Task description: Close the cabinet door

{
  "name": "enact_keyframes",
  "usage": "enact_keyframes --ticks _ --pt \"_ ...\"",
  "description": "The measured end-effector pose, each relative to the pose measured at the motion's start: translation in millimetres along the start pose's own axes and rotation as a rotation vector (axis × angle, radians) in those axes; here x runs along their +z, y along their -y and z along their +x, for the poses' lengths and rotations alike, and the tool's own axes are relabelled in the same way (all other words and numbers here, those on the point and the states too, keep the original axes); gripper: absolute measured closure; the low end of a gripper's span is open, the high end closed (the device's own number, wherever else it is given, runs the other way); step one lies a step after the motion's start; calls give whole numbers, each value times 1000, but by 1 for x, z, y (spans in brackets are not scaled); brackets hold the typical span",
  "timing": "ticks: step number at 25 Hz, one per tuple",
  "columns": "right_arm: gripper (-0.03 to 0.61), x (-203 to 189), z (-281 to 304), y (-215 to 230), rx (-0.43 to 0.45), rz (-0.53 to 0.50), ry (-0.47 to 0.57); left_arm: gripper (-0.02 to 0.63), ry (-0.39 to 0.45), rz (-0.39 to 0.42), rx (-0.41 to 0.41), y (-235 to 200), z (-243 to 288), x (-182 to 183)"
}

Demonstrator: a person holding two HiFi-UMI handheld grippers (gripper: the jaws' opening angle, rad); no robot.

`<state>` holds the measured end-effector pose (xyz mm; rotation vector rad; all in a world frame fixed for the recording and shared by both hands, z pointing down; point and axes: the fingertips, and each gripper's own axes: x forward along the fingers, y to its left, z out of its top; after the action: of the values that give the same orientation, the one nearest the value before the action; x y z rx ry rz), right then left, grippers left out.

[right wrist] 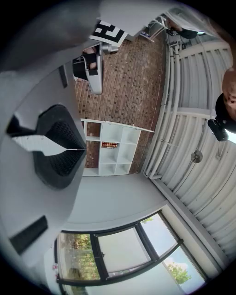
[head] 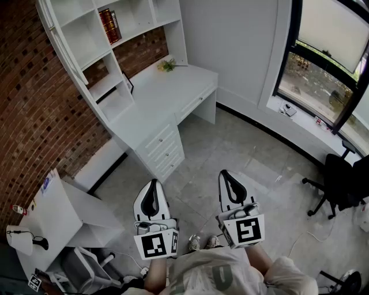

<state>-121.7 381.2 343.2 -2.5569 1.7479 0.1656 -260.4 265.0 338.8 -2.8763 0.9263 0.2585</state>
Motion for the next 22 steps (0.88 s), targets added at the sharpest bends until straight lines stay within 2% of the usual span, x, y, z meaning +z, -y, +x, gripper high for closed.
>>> enact_keyframes --ticks 6,13,17,22 --pt "558 -2 0 7 16 6 3 600 10 -28 -4 8 2 -2" --pt "558 -16 -6 21 96 64 -17 600 -20 -56 21 28 1 -22" --pt "558 -34 -2 27 116 28 -68 600 -40 -64 45 32 -2 -32" --pt "558 -40 9 30 123 33 -65 600 -48 -62 68 22 10 -40"
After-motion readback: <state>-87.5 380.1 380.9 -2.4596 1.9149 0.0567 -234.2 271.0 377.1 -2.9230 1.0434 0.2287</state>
